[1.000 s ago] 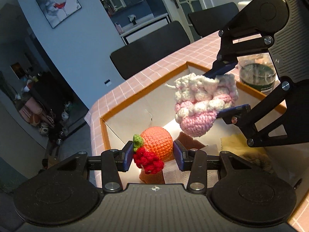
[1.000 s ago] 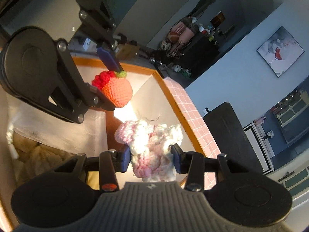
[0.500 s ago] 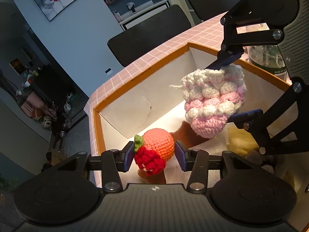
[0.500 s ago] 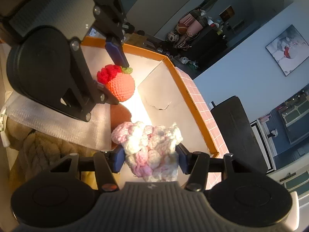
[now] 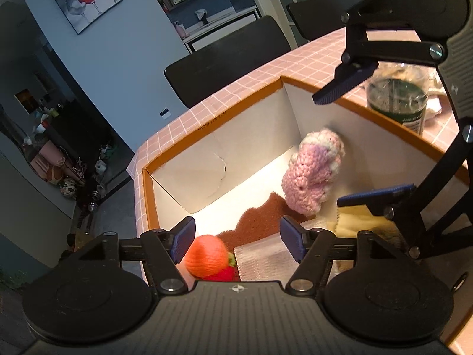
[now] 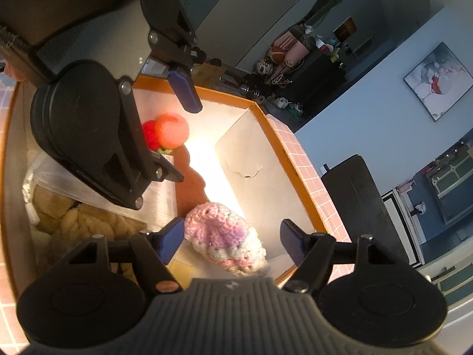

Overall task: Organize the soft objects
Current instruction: 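Open the left gripper to drop the toy while the right gripper drops the hat into the box, then withdraw both open grippers from the box back toward the table, then grasp the white tissue cloth with the left gripper while the right gripper grasps the beige fabric pad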

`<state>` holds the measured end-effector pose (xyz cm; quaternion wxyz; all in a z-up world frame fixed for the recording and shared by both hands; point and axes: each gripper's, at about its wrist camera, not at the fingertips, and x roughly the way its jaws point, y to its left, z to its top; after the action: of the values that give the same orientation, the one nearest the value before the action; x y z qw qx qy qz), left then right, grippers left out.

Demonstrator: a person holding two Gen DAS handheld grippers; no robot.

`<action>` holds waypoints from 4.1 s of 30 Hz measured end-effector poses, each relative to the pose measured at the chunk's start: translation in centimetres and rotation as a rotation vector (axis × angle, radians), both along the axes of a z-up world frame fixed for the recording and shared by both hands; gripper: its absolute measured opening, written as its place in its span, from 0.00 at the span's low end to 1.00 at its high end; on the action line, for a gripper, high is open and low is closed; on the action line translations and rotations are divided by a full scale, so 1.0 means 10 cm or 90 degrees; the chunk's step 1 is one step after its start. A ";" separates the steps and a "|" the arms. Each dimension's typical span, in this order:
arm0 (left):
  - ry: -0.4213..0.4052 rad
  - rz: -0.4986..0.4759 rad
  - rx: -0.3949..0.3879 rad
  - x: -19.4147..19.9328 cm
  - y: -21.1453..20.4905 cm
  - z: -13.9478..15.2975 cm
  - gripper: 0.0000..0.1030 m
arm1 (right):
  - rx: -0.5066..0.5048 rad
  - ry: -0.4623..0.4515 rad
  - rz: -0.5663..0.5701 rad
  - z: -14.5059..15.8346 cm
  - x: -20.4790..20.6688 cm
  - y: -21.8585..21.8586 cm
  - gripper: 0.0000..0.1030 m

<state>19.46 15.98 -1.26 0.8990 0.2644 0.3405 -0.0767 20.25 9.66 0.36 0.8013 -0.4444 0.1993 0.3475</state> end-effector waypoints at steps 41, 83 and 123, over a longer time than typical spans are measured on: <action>-0.186 -0.131 -0.235 -1.30 -1.46 0.54 0.74 | 0.249 0.045 -0.240 0.30 -0.88 -2.47 0.78; -0.015 -0.023 -0.275 0.21 -2.40 -0.61 0.74 | 0.224 0.191 -0.363 -0.74 0.62 -3.25 0.70; 0.015 -0.001 -0.278 -0.20 -2.22 -0.58 0.74 | 0.187 0.263 -0.358 -0.37 -0.33 -3.43 0.64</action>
<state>17.45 -6.19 -7.10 0.9309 0.0629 0.3261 -0.1524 16.95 -24.64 -3.38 0.8635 -0.1734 0.4186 0.2214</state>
